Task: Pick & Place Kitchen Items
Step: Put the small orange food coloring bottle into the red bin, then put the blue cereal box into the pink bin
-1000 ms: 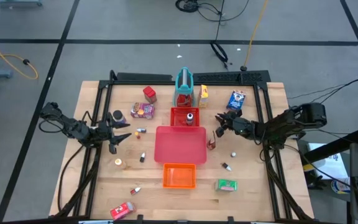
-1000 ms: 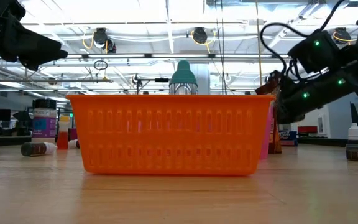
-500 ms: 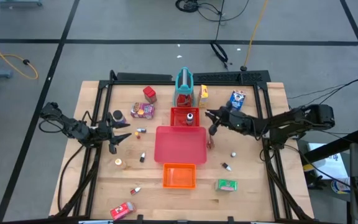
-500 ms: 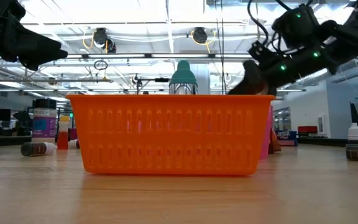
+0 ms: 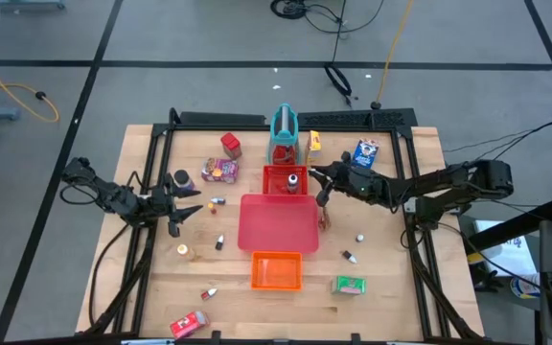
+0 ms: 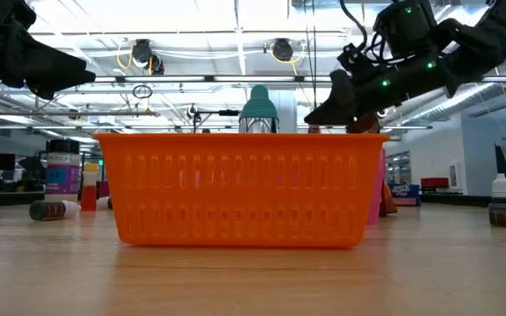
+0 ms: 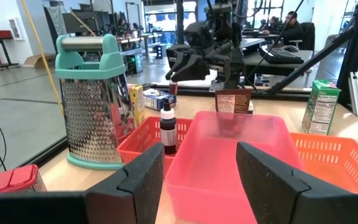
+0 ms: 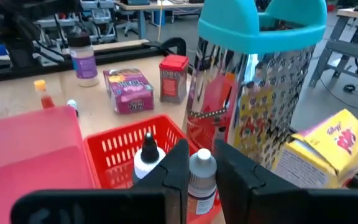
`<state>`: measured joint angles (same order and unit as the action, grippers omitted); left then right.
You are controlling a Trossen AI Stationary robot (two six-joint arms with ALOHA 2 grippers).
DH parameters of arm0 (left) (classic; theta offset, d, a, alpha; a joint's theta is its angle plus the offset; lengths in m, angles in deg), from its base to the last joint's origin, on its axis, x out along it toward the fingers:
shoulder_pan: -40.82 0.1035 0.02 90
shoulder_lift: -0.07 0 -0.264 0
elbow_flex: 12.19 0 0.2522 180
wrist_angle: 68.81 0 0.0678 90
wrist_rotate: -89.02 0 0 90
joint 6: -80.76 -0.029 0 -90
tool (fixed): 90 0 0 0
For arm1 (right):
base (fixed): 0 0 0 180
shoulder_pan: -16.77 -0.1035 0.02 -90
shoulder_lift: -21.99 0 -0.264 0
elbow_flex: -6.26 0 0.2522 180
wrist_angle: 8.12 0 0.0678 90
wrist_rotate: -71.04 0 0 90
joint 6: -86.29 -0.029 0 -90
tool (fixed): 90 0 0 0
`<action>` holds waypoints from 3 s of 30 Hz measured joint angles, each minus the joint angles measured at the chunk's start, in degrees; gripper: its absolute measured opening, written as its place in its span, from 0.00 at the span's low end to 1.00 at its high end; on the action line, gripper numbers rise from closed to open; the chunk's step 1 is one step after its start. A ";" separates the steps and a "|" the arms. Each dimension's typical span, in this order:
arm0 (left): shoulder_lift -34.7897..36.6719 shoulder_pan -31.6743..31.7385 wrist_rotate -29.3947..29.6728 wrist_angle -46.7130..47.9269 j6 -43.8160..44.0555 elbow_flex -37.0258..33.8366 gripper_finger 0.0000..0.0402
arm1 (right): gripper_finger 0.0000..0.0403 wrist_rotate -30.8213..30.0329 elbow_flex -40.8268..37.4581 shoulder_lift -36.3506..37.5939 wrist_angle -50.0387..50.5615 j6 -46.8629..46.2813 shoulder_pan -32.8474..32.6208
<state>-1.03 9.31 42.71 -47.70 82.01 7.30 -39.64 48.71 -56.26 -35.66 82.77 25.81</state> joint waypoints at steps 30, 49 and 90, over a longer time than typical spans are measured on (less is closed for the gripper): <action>0.00 -0.02 1.41 0.18 0.04 0.02 0.50 | 0.11 4.50 4.86 -23.44 -14.69 -2.88 4.44; 0.00 0.00 1.44 0.56 0.00 0.02 0.50 | 0.16 4.50 5.01 -24.80 -15.68 -3.29 4.52; 0.00 -0.02 1.44 0.66 0.24 0.02 0.50 | 0.31 4.41 4.96 -10.73 -0.12 1.22 4.37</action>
<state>-1.03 9.29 44.14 -47.04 82.26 7.33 -35.23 53.67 -66.98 -35.77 83.98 30.18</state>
